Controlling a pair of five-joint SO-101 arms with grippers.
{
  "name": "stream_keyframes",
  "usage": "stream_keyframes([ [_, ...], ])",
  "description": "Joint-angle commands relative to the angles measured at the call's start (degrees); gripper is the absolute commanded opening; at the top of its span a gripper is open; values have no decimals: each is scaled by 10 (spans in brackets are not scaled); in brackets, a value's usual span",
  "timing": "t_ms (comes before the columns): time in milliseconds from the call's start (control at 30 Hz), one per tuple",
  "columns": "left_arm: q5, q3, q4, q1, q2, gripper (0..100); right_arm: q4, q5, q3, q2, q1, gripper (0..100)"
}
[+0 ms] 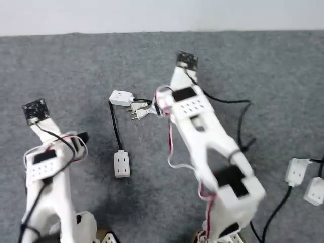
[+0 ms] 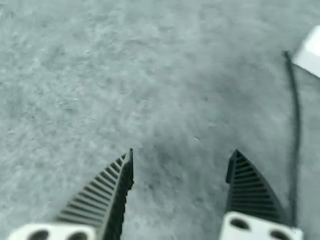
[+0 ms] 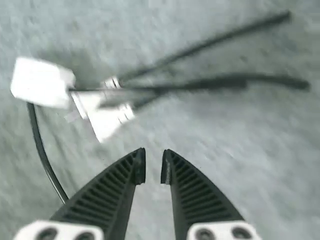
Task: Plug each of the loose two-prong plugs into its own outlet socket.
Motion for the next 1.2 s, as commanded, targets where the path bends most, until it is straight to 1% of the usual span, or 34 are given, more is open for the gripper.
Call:
stream_keyframes([
  [0, -5, -86, -16, -20, 89, 286, -6, -27, -151, 86, -19, 72],
  [100, -5, -98, 6, -23, 97, 286, -5, -33, -214, 157, -21, 72],
  [233, -5, -98, 6, -25, 97, 286, -7, -32, -279, 240, -21, 73],
  [333, -5, -98, 6, -25, 97, 286, 12, -31, -316, 269, -22, 73],
  [700, -5, -98, 6, -24, 97, 286, 101, -34, -359, 253, -43, 73],
  [767, -5, -97, 6, -23, 97, 286, 104, -37, -359, 252, -48, 73],
  [900, -5, -97, 6, -23, 97, 286, 99, -65, -359, 254, -48, 73],
  [1167, -6, -97, 6, -22, 97, 286, 111, -71, -366, 239, -44, 74],
])
